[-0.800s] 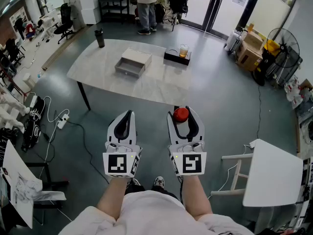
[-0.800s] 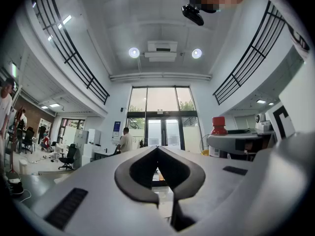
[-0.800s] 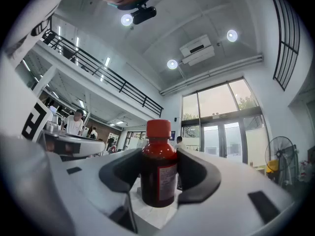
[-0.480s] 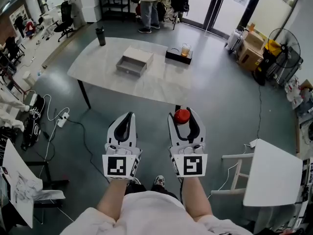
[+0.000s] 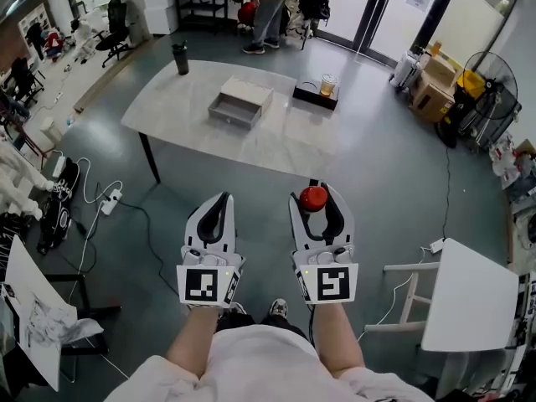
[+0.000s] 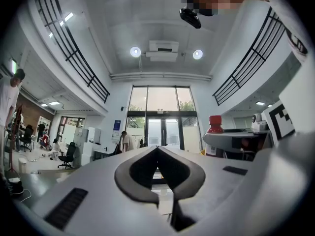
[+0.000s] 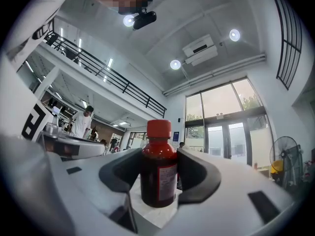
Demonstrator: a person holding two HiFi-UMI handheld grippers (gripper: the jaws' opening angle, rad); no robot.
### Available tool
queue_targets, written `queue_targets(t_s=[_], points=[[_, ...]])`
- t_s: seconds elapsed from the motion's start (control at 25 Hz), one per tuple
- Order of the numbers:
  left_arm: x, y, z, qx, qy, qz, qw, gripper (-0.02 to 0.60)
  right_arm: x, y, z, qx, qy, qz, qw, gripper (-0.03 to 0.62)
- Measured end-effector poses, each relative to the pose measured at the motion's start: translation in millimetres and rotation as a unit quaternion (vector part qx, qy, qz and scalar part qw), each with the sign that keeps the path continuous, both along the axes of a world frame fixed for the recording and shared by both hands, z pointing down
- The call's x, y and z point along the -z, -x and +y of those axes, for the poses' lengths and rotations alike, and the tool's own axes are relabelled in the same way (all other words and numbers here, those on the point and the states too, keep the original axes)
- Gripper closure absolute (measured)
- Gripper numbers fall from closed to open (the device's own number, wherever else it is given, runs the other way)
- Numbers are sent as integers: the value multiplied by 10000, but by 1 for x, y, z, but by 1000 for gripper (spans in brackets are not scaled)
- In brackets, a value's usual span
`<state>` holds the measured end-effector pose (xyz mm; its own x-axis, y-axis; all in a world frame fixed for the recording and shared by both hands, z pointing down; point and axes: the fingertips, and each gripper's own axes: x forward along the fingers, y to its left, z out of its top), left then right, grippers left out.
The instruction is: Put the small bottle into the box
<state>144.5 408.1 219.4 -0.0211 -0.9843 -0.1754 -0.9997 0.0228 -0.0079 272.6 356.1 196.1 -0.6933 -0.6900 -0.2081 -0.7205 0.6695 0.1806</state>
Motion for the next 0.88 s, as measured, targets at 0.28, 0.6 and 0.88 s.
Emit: queue_targets(t_s=[0.28,0.6,0.88], points=[[-10,33,8,-168,50,4,9998,560,-7,32,15,-89,-48,64,9999,362],[-26,49,-27,-395,153,60,9991,560,-25,52,-13,-229,60,151,9996,362],[-38,83,-104,-289,296,25,9991,560,-37,88,-98,-45,193,61,9998,362]])
